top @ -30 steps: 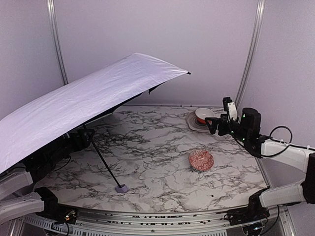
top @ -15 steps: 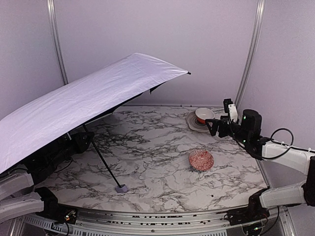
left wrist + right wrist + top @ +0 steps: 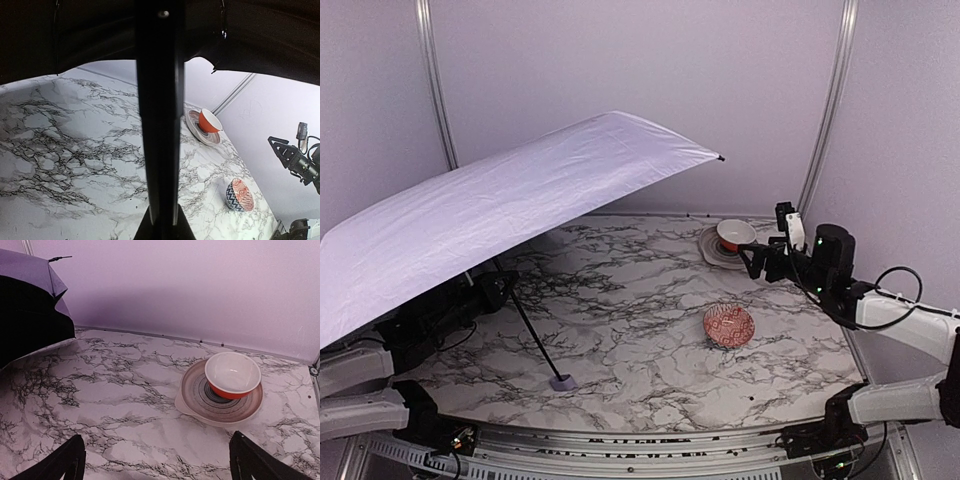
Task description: Put away the umbrella
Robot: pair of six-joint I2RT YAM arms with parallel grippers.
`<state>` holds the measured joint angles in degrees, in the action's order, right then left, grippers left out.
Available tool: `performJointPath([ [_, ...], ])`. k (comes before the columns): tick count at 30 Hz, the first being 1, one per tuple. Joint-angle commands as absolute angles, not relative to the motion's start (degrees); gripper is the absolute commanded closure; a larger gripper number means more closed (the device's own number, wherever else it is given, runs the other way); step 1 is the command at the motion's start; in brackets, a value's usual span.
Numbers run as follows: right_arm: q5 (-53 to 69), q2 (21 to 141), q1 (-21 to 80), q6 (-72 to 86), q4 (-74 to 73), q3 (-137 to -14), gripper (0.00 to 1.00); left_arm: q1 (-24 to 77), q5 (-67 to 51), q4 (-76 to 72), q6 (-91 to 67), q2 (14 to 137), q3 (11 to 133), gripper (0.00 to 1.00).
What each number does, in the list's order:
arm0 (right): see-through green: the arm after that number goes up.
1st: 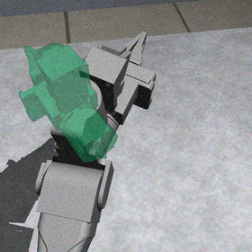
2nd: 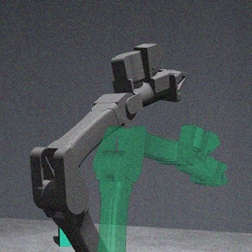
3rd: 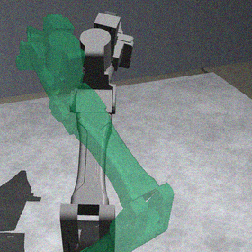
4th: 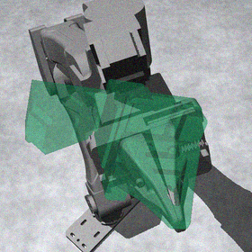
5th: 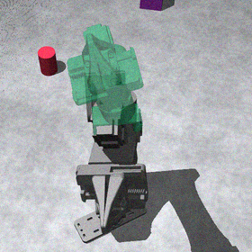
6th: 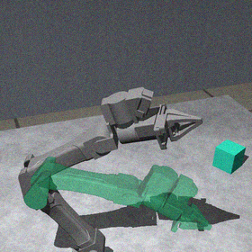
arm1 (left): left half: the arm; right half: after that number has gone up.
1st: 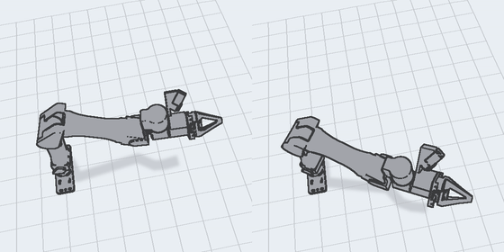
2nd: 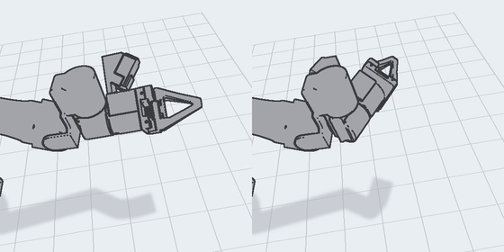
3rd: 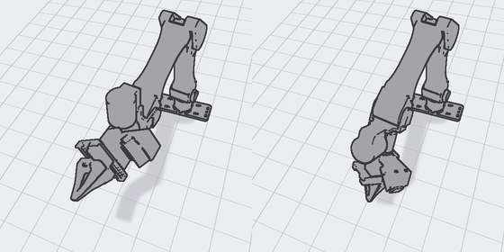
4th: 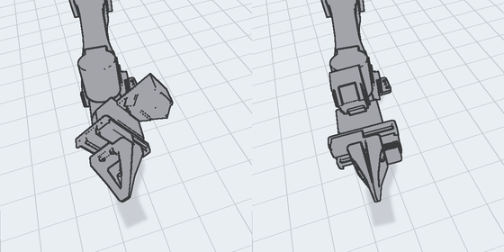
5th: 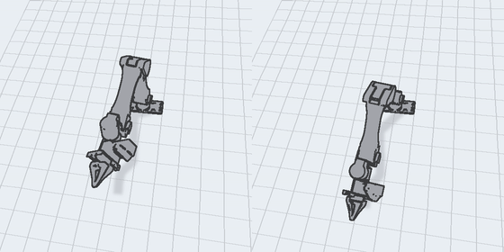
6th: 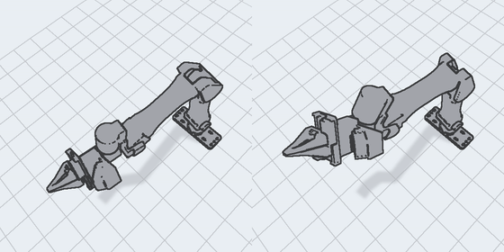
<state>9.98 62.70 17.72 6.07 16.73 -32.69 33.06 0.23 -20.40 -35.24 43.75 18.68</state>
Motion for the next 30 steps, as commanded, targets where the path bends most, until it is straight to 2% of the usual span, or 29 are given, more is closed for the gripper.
performJointPath([
  [1,10.70,61.77,21.14,6.64,15.85,-34.04,0.03,34.52,-0.67,-21.43,-32.37,44.64,20.45,1.00],
  [10,20.69,64.98,34.78,5.37,19.33,-40.63,0.05,41.17,-6.11,-24.59,-31.05,53.34,32.00,1.00],
  [17,27.57,71.81,44.85,8.12,32.00,-44.06,0.06,47.06,-8.47,-28.68,-29.36,61.56,38.71,1.00],
  [25,33.72,80.86,47.02,14.18,40.08,-55.46,0.07,52.30,-12.22,-29.80,-26.47,66.40,44.01,1.00],
  [30,37.25,86.19,47.39,16.67,39.48,-62.63,0.07,54.65,-14.22,-29.79,-25.42,68.13,45.59,1.00],
])
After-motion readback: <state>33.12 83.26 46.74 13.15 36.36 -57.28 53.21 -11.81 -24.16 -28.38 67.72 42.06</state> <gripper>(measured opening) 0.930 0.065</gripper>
